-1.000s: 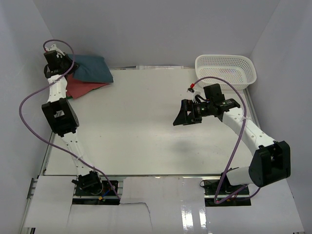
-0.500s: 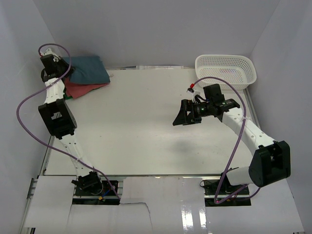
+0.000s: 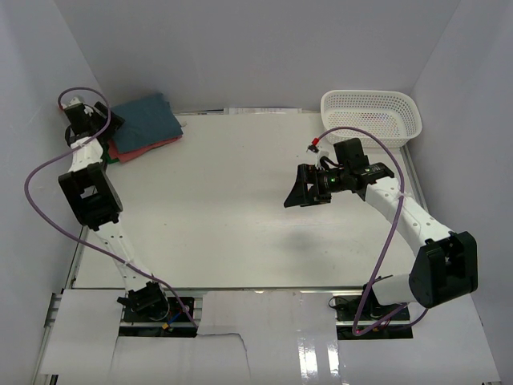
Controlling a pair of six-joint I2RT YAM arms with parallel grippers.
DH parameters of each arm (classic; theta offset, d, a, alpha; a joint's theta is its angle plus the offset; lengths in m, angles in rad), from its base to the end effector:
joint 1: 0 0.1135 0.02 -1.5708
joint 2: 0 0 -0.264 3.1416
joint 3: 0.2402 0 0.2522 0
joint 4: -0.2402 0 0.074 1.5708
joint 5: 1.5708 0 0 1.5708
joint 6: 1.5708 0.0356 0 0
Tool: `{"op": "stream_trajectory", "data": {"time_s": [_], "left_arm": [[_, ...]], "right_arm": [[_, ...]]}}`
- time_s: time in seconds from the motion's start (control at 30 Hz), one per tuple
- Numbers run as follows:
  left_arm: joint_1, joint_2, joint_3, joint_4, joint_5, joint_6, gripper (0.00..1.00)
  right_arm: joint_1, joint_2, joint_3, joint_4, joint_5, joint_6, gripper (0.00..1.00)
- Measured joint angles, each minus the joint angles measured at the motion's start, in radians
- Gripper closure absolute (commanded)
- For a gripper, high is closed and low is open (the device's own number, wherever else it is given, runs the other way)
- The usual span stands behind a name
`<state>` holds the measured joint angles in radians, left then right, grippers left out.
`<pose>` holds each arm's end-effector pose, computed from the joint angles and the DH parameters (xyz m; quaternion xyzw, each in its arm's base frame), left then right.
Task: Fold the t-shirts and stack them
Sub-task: Put the neatly folded tshirt into the corner of the board with the left arm
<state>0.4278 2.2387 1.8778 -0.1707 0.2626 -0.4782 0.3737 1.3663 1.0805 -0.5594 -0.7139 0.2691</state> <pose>0.4836 0.2103 0.2355 -0.3182 0.8022 -0.1260 0.4892 0.2571 0.1258 0.2850 -0.1696 0.8683 0.4150 0.2123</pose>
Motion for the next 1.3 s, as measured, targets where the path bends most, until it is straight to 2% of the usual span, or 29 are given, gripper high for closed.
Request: {"op": "stream_trajectory", "data": {"time_s": [0.07,0.4,0.53,0.73,0.9,1.03,1.1,1.3], "left_arm": [[0.012,0.003,0.0,-0.001,0.006,-0.018,0.02],[0.035,0.009,0.002,-0.009,0.019,-0.061,0.02],[0.035,-0.044,-0.042,0.005,0.054,-0.079,0.02],[0.003,-0.375,-0.284,0.003,0.085,-0.086,0.02],[-0.113,-0.666,-0.415,-0.039,-0.038,-0.031,0.02],[-0.252,-0.837,-0.541,-0.109,-0.16,0.006,0.02],[-0.308,-0.903,-0.628,-0.14,-0.201,0.013,0.02],[-0.346,-1.158,-0.945,-0.259,-0.264,0.03,0.02]], "right_arm": [[0.0,0.0,0.0,-0.001,0.0,0.0,0.07],[0.0,0.0,0.0,0.001,0.0,0.002,0.07],[0.002,0.0,0.0,0.003,0.0,0.008,0.07],[0.002,0.001,0.0,0.019,0.0,0.012,0.07],[0.002,0.001,0.0,0.027,-0.003,0.011,0.07],[0.003,0.001,0.0,0.028,-0.004,0.01,0.07],[0.003,0.001,0.0,0.028,-0.003,0.008,0.1],[0.003,-0.008,0.0,0.007,0.039,-0.018,0.1]]}}
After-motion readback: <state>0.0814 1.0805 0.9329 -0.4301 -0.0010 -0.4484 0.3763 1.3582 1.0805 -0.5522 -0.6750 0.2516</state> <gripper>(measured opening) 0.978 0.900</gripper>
